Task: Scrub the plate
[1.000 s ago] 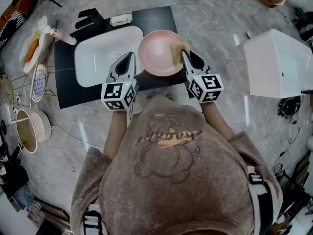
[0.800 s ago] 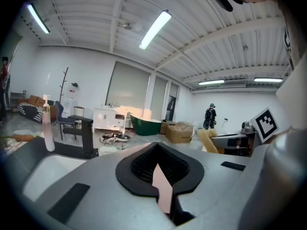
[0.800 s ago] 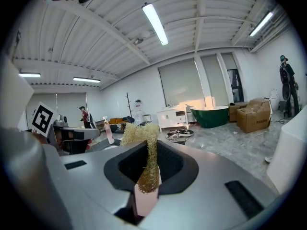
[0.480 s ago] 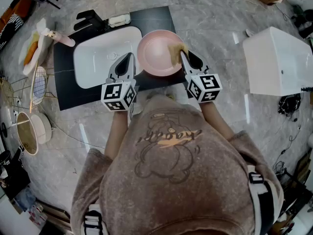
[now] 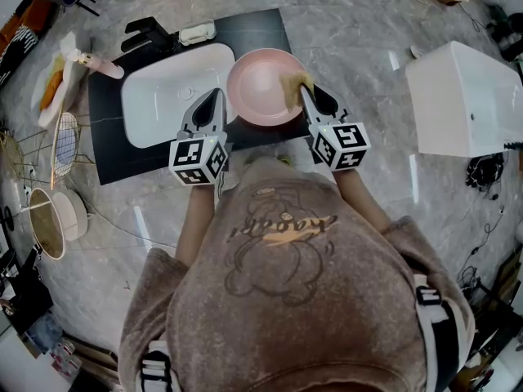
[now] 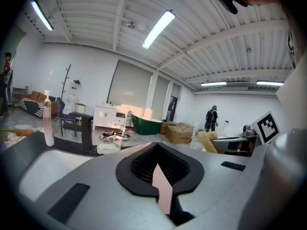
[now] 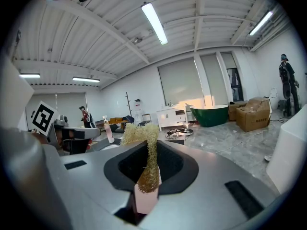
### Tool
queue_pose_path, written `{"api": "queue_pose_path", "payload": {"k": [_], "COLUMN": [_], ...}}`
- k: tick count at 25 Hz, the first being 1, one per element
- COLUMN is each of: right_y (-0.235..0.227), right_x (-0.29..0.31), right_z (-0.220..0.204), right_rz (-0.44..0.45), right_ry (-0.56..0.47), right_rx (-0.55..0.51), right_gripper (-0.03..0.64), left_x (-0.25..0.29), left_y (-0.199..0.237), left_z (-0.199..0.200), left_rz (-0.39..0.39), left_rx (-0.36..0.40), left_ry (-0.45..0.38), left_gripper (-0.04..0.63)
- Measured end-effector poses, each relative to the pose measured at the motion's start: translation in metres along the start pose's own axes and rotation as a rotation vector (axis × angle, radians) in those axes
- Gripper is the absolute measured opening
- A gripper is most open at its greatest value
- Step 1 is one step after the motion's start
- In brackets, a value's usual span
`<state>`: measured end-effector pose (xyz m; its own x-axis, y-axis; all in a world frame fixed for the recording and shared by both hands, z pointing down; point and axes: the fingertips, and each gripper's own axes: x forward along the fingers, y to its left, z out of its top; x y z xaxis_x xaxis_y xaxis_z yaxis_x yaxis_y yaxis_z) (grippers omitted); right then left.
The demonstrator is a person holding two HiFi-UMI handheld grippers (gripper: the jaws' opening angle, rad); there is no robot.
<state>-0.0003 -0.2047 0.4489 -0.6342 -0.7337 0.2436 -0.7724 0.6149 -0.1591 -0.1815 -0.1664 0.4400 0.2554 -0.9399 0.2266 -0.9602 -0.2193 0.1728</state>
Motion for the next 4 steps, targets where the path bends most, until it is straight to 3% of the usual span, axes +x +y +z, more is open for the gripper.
{"api": "queue_pose_path", "payload": {"k": [4], "right_y": [-0.0010], "right_x": [-0.0009], "right_z": [0.0001], "right_rz": [0.003], "right_ry": [0.001], "right_rx": [-0.001], "right_gripper": [0.049], "left_x": [0.0006], "left_y": [-0.0012], "left_z": [-0.0009], "left_rz": [0.004], "left_rx": [-0.007], "left_ry": [0.000], "left_gripper": [0.018]}}
